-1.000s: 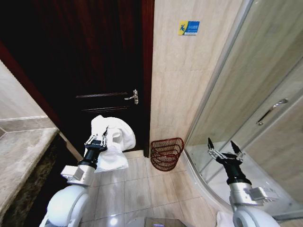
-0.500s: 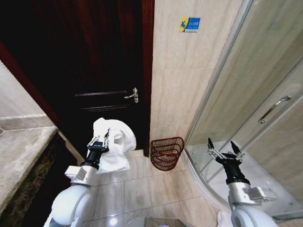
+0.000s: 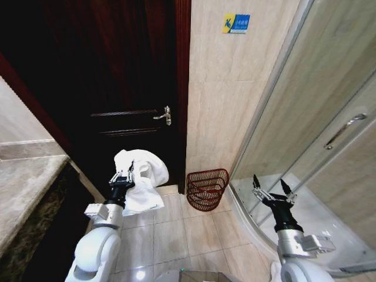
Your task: Discard the used towel into the hamper.
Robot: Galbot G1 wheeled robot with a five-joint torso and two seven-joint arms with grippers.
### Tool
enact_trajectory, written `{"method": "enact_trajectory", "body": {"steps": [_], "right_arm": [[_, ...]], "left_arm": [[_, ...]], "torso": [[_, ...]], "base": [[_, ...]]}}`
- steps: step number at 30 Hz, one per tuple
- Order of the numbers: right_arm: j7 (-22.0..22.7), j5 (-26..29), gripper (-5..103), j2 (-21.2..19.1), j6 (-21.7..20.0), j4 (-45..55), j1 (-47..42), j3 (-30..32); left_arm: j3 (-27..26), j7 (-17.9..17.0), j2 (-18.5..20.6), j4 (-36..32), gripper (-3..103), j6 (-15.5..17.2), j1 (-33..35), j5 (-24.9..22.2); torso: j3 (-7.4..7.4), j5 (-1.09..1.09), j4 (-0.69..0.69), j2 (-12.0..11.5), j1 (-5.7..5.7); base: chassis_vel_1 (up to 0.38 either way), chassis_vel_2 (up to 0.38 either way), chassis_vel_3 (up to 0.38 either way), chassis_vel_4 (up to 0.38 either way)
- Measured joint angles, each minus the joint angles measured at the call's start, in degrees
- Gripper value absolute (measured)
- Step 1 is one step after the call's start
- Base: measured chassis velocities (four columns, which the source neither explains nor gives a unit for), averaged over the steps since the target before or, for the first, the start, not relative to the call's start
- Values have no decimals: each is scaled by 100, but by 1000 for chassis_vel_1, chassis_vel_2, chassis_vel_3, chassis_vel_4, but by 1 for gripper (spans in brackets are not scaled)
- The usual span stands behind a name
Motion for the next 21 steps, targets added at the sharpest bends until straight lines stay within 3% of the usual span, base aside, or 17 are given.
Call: {"method": "enact_trajectory", "body": {"steps": [12,21], "right_arm": [[-165,-510,100,146,83,-25,34,-94],[-67,-563,100,143,87,73,34,-37]], "left_arm": [[-75,17,89,210,11,25,-76,-126],[-139,53,226,116,11,29,4,-247]], "torso": [[-199,-1,0,-360,-161],[-345,0,0,-626,-283]], "base": [[0,0,0,0],[0,0,0,0]]}}
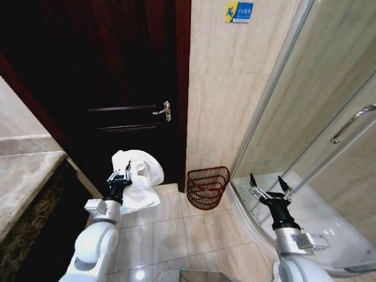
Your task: Discard the used towel into the hamper.
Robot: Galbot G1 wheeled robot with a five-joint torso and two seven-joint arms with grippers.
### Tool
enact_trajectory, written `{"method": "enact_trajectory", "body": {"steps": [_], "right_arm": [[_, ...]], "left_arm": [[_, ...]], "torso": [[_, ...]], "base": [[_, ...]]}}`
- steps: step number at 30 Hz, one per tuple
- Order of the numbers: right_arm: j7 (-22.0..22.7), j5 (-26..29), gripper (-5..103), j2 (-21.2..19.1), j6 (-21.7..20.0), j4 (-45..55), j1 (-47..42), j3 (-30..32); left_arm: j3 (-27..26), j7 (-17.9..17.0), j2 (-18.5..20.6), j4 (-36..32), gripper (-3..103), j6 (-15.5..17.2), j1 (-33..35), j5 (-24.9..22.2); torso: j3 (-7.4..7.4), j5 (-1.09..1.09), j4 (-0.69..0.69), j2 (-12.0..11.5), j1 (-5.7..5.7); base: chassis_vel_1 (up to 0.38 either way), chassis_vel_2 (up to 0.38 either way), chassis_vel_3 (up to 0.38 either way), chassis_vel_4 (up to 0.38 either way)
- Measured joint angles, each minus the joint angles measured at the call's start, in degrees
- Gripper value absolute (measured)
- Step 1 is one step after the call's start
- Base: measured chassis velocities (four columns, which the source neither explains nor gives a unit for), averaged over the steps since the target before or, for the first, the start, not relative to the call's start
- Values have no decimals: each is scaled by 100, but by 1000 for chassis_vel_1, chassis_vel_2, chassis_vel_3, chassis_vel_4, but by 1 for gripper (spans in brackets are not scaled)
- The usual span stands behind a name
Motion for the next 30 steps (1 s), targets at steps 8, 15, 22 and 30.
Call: {"method": "enact_trajectory", "body": {"steps": [8,15,22,30], "right_arm": [[-24,-62,100,-27,38,-134,54,-118],[-73,-121,100,-14,256,-378,196,-112],[-43,-98,100,3,423,-316,53,-76],[-42,-108,100,5,441,-229,-62,-46]], "left_arm": [[13,0,4,13,11,3,-87,84],[-5,41,-9,195,11,-85,-145,177],[103,105,-222,243,11,-247,-10,351],[120,187,-251,341,11,-500,94,412]], "torso": [[-119,0,0,-214,-94],[-234,0,0,-421,-185],[-357,0,0,-640,-281],[-463,0,0,-824,-361]], "base": [[0,0,0,0],[0,0,0,0],[0,0,0,0],[0,0,0,0]]}}
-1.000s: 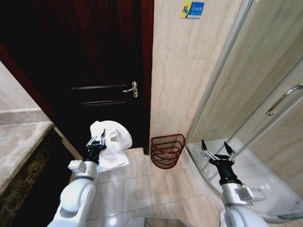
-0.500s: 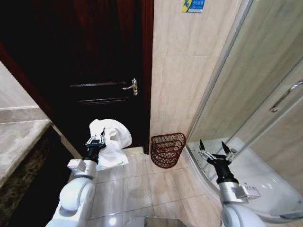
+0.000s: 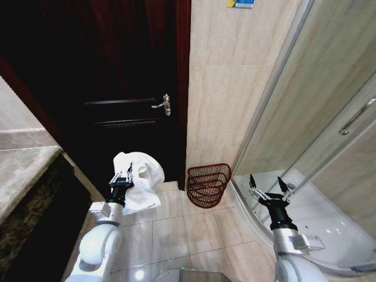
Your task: Discard the used towel into the hamper.
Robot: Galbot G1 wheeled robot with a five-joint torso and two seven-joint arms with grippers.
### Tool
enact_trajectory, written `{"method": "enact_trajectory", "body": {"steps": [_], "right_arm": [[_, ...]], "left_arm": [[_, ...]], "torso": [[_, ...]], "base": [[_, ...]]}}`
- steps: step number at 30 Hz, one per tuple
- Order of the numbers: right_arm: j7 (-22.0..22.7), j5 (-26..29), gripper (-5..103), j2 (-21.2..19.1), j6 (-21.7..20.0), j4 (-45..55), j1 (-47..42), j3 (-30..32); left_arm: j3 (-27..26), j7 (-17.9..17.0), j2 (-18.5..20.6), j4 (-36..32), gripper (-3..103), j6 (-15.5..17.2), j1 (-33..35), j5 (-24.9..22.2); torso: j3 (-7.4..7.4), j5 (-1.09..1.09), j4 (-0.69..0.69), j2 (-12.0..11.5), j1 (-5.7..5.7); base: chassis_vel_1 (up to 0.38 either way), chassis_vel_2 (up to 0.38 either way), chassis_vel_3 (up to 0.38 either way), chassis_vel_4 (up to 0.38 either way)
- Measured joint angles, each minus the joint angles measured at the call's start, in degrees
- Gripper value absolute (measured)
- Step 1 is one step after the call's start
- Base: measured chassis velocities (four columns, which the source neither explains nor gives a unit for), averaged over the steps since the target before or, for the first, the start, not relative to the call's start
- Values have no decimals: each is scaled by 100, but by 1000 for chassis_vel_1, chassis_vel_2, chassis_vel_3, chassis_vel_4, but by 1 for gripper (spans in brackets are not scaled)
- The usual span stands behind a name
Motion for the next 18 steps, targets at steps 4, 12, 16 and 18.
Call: {"method": "enact_trajectory", "body": {"steps": [4,12,16,18], "right_arm": [[9,-37,100,0,-5,1,-11,-34],[10,-63,100,2,-31,-23,50,-52],[10,-75,100,2,-61,-23,105,-59],[9,-89,100,2,-62,-25,107,-73]], "left_arm": [[-37,2,3,97,11,-83,36,-33],[-39,6,-5,182,11,-211,57,-40],[-32,11,2,212,11,-222,13,-39],[-32,16,5,225,11,-222,-4,-39]], "torso": [[-73,0,0,-131,-59],[-178,0,0,-316,-137],[-258,0,0,-457,-197],[-280,0,0,-494,-213]], "base": [[0,0,0,0],[0,0,0,0],[0,0,0,0],[0,0,0,0]]}}
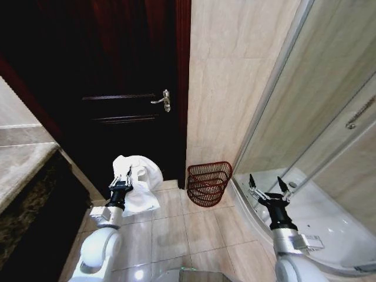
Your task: Discard the used towel into the hamper.
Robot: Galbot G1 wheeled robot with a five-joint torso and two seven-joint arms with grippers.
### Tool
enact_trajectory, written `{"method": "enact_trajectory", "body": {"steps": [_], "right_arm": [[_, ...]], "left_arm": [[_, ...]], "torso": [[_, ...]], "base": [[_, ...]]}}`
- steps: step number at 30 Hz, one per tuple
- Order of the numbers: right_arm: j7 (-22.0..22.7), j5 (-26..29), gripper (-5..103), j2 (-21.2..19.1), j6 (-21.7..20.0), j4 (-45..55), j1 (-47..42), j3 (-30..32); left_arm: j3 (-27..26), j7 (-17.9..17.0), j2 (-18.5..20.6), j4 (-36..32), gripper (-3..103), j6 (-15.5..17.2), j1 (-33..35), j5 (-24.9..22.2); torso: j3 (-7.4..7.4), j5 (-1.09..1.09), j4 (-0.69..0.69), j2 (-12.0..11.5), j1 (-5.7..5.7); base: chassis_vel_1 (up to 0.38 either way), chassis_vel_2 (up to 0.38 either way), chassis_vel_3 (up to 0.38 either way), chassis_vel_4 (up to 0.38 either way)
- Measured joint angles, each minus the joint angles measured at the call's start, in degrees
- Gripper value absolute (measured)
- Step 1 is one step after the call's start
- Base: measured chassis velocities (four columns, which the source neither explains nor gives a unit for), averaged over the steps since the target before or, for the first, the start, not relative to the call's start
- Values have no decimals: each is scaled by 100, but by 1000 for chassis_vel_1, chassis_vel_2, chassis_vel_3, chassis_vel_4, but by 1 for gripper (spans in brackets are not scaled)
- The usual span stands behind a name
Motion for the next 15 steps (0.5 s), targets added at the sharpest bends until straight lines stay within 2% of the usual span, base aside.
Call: {"method": "enact_trajectory", "body": {"steps": [15], "right_arm": [[-12,-74,100,-1,23,-26,-6,-27]], "left_arm": [[3,39,16,162,11,-101,-15,-1]], "torso": [[-222,0,0,-388,-166]], "base": [[0,0,0,0]]}}
